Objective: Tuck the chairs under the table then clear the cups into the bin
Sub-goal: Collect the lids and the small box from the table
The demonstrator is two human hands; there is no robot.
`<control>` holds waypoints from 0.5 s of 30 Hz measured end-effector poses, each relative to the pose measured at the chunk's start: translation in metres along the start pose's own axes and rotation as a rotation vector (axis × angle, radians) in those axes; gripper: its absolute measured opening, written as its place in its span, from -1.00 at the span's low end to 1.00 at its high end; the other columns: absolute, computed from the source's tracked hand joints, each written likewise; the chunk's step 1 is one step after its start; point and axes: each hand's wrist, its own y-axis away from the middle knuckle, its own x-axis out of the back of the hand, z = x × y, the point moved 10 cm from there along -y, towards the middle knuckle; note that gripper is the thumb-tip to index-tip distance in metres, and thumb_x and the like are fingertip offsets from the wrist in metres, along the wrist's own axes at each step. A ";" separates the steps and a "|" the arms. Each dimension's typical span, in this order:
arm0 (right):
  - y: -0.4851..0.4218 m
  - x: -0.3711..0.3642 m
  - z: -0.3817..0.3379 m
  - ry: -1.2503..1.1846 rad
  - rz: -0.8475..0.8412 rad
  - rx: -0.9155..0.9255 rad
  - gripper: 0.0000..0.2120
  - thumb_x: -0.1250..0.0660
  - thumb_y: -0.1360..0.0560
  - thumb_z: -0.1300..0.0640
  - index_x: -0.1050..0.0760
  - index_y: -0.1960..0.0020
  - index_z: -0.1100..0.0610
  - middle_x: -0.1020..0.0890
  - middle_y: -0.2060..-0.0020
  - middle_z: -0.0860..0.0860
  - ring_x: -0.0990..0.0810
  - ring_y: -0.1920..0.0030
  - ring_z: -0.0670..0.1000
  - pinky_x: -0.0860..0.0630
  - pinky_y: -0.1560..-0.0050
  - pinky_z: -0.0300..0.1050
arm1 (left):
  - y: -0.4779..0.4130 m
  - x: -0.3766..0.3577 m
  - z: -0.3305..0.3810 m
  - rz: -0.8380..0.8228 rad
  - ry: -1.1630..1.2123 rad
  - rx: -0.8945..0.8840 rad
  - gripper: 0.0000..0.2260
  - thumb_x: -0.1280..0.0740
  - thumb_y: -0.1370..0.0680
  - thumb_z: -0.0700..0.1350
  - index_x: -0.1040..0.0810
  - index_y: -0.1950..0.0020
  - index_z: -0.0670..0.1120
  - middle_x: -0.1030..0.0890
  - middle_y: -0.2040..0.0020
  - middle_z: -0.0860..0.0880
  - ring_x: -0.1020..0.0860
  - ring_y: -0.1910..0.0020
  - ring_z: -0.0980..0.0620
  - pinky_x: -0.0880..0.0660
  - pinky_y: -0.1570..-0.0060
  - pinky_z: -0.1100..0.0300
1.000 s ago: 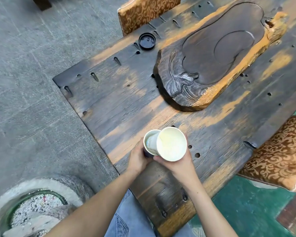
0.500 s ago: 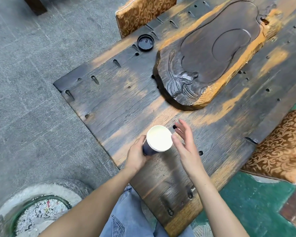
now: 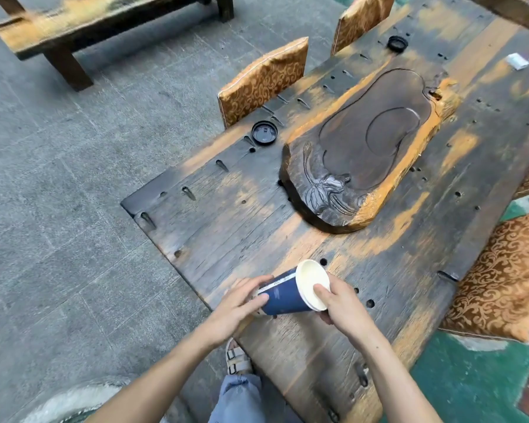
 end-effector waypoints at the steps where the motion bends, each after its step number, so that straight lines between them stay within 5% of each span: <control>1: 0.004 -0.001 -0.001 -0.041 0.004 -0.004 -0.76 -0.20 -0.64 0.12 -0.52 -0.23 0.19 -0.52 0.05 0.08 -0.46 0.06 0.07 -0.35 0.11 -0.08 | 0.004 0.009 0.008 0.063 0.040 -0.025 -0.55 -0.16 -0.61 0.27 -0.49 -0.42 0.12 -0.56 -0.29 0.13 -0.45 -0.36 0.13 -0.34 -0.35 0.12; 5: 0.019 -0.019 -0.016 -0.156 -0.031 0.010 -0.83 -0.23 -0.62 0.07 -0.55 -0.12 0.08 -0.54 0.13 -0.01 -0.49 0.12 0.05 -0.38 0.11 -0.04 | 0.003 0.023 0.047 0.211 0.032 -0.073 -0.44 -0.04 -0.62 0.36 -0.62 -0.16 -0.02 -0.66 -0.09 0.06 -0.58 -0.15 0.13 -0.43 -0.23 0.09; 9: 0.029 -0.033 -0.035 -0.319 -0.015 -0.001 -0.86 -0.26 -0.58 0.09 -0.60 0.05 0.00 -0.58 0.37 -0.03 -0.51 0.41 -0.02 -0.34 0.41 -0.19 | 0.018 0.029 0.053 0.255 0.051 0.080 -0.26 0.01 -0.54 0.50 -0.56 0.05 -0.15 -0.64 0.10 -0.18 -0.55 0.18 -0.02 -0.46 -0.08 -0.13; 15: 0.046 -0.053 -0.071 -0.403 -0.087 0.103 -0.53 -0.12 -0.61 -0.25 -0.56 0.23 0.05 -0.52 0.49 0.10 -0.41 0.54 0.05 -0.22 0.52 -0.25 | 0.063 0.063 0.045 0.499 0.093 0.214 -0.32 0.04 -0.49 0.52 -0.52 0.33 -0.01 -0.61 0.34 -0.03 -0.53 0.33 0.06 -0.45 0.11 0.05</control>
